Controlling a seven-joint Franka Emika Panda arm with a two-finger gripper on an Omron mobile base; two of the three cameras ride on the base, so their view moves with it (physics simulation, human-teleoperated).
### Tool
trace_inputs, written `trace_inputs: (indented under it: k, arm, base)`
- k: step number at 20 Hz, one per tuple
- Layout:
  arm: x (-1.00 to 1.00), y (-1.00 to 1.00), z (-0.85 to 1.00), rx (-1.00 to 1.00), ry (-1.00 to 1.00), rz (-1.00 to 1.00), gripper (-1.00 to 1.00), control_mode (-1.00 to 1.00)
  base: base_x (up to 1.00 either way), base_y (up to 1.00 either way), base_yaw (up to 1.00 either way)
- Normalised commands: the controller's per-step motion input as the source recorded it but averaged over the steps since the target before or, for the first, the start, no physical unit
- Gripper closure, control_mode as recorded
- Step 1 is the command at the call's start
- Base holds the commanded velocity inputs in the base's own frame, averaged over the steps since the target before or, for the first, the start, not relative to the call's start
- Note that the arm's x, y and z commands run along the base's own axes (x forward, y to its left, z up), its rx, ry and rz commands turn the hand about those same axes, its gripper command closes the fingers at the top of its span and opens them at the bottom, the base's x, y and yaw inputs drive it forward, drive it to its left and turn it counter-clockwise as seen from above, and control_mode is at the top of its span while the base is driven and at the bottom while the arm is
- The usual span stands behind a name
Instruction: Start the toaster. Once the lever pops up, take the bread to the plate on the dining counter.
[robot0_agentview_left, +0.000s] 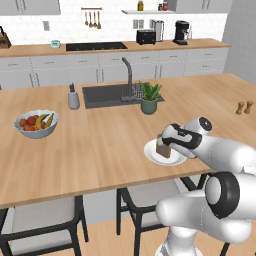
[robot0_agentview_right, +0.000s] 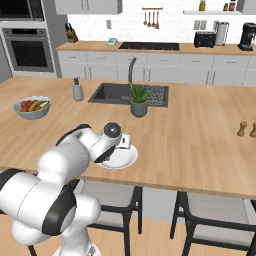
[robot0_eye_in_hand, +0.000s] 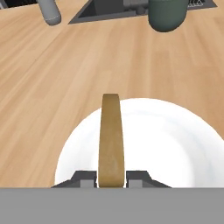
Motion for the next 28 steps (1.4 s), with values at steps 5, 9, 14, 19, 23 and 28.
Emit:
trace_inputs:
  k: [5, 9, 14, 19, 23, 28]
  arm:
    - [0.0, 0.0, 0.0, 0.0, 0.0, 0.0, -1.0, -1.0]
    - [0.0, 0.0, 0.0, 0.0, 0.0, 0.0, -1.0, -1.0]
    - [0.0, 0.0, 0.0, 0.0, 0.0, 0.0, -1.0, -1.0]
    - [0.0, 0.0, 0.0, 0.0, 0.0, 0.0, -1.0, -1.0]
    - [0.0, 0.0, 0.02, 0.0, 0.0, 0.0, -1.0, -1.0]
    - [0.0, 0.0, 0.24, 0.0, 0.0, 0.0, -1.0, -1.0]
  base:
    - [0.0, 0.0, 0.0]
    - [0.0, 0.0, 0.0]
    - [0.0, 0.0, 0.0]
    - [0.0, 0.0, 0.0]
    - [0.0, 0.0, 0.0]
    - [0.0, 0.0, 0.0]
